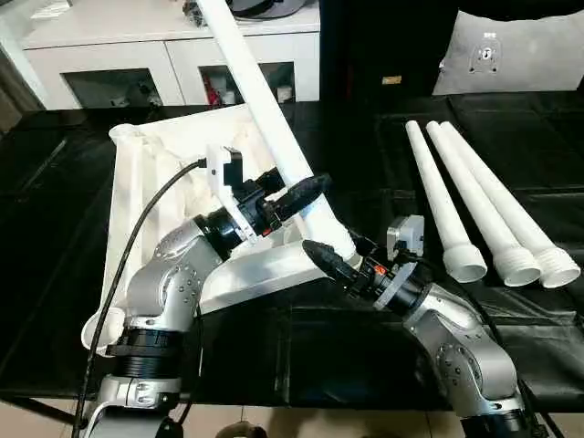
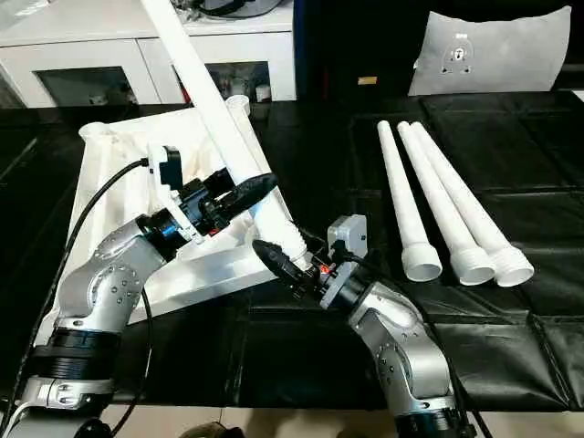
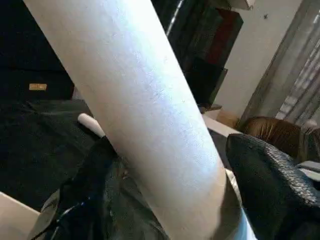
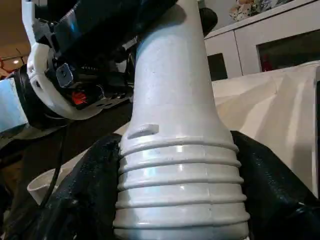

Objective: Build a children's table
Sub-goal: Insert table leg to table base

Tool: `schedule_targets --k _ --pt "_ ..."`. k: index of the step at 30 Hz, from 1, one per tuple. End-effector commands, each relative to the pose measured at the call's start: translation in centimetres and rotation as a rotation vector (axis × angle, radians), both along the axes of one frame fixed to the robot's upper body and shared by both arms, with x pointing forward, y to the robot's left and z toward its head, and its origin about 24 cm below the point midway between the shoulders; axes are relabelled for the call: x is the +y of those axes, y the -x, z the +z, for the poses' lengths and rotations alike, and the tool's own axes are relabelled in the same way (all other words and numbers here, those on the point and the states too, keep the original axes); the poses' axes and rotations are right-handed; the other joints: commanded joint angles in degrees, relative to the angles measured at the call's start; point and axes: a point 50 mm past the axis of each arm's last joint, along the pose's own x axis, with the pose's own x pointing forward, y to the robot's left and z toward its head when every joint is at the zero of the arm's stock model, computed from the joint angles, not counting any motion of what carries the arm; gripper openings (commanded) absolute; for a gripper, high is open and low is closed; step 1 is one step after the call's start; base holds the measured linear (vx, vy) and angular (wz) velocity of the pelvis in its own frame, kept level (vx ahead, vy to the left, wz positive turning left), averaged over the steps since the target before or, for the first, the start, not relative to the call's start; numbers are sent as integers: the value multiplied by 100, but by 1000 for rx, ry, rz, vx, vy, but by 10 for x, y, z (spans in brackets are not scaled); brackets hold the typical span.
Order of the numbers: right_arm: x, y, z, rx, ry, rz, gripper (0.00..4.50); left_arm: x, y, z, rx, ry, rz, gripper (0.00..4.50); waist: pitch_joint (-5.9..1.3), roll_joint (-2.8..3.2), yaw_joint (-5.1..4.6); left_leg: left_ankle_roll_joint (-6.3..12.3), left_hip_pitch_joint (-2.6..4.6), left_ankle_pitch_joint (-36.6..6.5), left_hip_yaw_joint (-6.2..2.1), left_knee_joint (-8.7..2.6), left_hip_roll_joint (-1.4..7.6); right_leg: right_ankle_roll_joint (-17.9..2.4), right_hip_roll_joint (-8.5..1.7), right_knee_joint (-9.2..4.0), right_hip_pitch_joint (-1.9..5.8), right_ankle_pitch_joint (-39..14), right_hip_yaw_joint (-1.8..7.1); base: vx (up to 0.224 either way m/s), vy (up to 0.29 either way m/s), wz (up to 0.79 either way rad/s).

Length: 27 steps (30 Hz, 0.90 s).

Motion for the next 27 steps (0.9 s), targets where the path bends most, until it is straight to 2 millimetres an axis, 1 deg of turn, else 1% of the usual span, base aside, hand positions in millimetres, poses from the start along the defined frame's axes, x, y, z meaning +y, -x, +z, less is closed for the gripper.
schedule_targets --k 1,2,5,10,11,12,18,23,27 --pt "-3 -4 -4 22 25 -28 274 -4 4 3 -39 0 -43 299 -397 -82 13 339 49 -609 -78 -341 193 -1292 -342 -411 273 -64 144 0 0 0" --pt "-3 -4 -4 21 25 -26 274 -4 4 3 -39 -1 -43 299 -401 -79 13 338 51 -604 -77 -339 194 -1297 -340 -408 273 -58 144 0 0 0" --pt "-2 -3 -4 20 27 -17 274 -3 4 3 -40 -7 -48 273 -397 -82 14 342 50 -609 -76 -339 192 -1307 -337 -409 270 -70 144 0 0 0" --pt "-2 -2 -4 19 31 -7 274 -3 5 2 -41 -18 -58 253 -399 -81 14 349 51 -608 -74 -335 189 -1318 -338 -409 272 -56 143 0 0 0" --pt "-2 -1 -4 18 33 -3 274 -3 5 2 -41 -19 -59 248 -400 -59 15 345 57 -626 -77 -335 194 -1318 -340 -406 269 -73 145 0 0 0" --pt "-3 -1 -4 16 35 0 274 -3 5 2 -40 -21 -63 244 -399 -71 11 343 53 -629 -77 -335 194 -1322 -337 -407 272 -65 145 0 0 0" --pt "-3 0 -5 10 42 8 274 -2 7 2 -39 -24 -88 228 -406 -77 15 376 48 -575 -75 -325 188 -1348 -337 -398 280 28 143 0 0 0" --pt "-3 0 -6 8 54 17 274 -4 11 4 -19 6 -141 216 -401 -79 16 360 53 -615 -73 -326 191 -1370 -336 -393 274 -40 143 0 0 0" --pt "-4 0 -6 4 63 17 274 -2 12 8 15 76 -153 208 -395 -83 12 352 57 -649 -67 -329 192 -1384 -331 -397 267 -135 143 0 0 0"
